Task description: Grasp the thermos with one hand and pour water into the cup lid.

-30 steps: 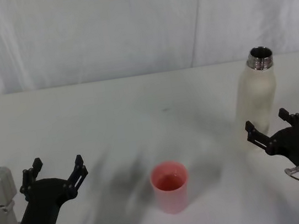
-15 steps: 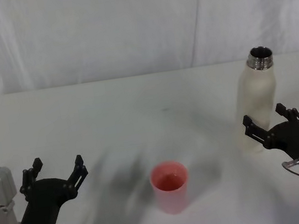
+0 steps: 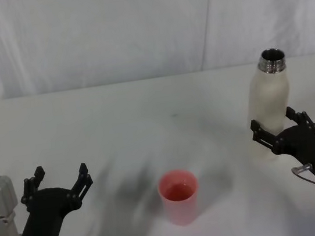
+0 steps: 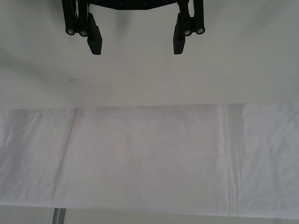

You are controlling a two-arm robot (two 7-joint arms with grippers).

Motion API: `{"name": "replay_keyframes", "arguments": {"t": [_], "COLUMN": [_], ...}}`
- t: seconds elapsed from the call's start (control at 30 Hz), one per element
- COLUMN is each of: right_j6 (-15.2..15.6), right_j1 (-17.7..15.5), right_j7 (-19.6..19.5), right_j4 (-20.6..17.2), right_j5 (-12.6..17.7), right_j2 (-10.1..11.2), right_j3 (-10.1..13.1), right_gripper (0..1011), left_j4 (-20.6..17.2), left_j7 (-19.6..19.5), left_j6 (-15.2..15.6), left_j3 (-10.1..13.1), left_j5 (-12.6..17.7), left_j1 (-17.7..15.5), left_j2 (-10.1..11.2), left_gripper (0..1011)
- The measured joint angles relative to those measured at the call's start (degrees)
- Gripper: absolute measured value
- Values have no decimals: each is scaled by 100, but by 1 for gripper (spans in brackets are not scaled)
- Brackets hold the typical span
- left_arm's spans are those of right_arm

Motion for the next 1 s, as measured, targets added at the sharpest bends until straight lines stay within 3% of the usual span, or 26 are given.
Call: {"name": "replay_keyframes", "arguments": {"t": [1.0], "right_j6": [-62], "right_j1": [247], "right_j7": [-33], "right_j4": [370], "right_j5": [-102], "right_j2": [-45], "right_j3": [-84], "right_gripper": [1001], "left_j4": [0], "left_j7": [0], "left_j6": [0], "left_j3": [0], "left_j5": [0], "left_j1": [0], "left_j2": [0], "left_gripper": [1001]}}
